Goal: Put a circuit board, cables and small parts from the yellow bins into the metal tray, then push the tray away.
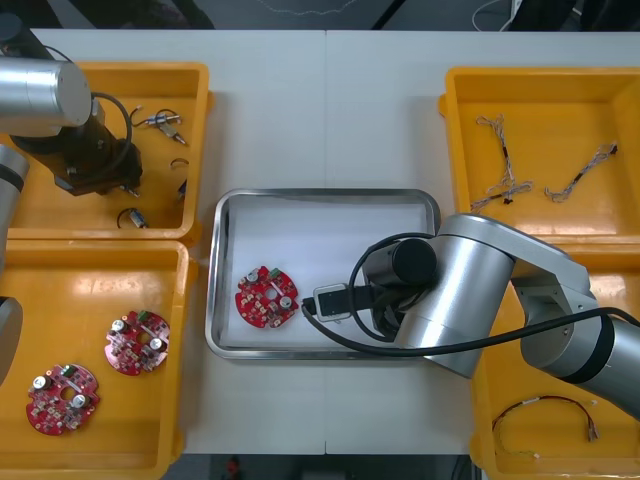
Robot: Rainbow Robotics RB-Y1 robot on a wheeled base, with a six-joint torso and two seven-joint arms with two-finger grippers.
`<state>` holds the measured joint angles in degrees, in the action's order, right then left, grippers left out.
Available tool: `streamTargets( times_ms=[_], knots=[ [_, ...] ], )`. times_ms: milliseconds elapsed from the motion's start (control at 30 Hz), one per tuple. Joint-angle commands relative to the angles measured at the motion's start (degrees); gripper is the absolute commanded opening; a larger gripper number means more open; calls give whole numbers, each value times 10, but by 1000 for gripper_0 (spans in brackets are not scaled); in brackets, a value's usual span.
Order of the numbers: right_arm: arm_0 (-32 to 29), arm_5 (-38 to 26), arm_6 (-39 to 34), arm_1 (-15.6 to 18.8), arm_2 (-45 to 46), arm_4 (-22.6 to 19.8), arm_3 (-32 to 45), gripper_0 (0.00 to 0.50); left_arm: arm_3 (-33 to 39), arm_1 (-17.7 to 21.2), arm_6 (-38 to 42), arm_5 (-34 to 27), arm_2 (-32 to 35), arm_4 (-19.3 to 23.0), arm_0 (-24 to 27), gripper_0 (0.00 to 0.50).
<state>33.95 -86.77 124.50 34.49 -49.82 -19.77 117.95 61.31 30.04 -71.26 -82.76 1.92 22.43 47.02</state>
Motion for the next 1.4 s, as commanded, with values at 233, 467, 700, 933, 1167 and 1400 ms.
streamTargets(
  times_ms=[233,467,700,933,1167,1400],
  knots=[
    [10,-100,3,-36,75,3,61,500,15,18,17,-14,5,-9,24,1],
    [11,-176,0,-51,139,-13,104,500,69,21,7,-79,22,-18,24,0],
    [11,-232,-15,-54,239,-32,173,500,162,22,1,-185,41,-13,25,0],
    [11,-232,-45,-38,327,-41,211,500,264,8,11,-272,12,8,24,2],
    [10,-232,-169,-6,426,-101,193,500,344,-20,54,-272,-27,42,24,2],
    [11,-232,-281,23,515,-148,153,500,396,-37,156,-272,-103,92,24,3]
  ],
)
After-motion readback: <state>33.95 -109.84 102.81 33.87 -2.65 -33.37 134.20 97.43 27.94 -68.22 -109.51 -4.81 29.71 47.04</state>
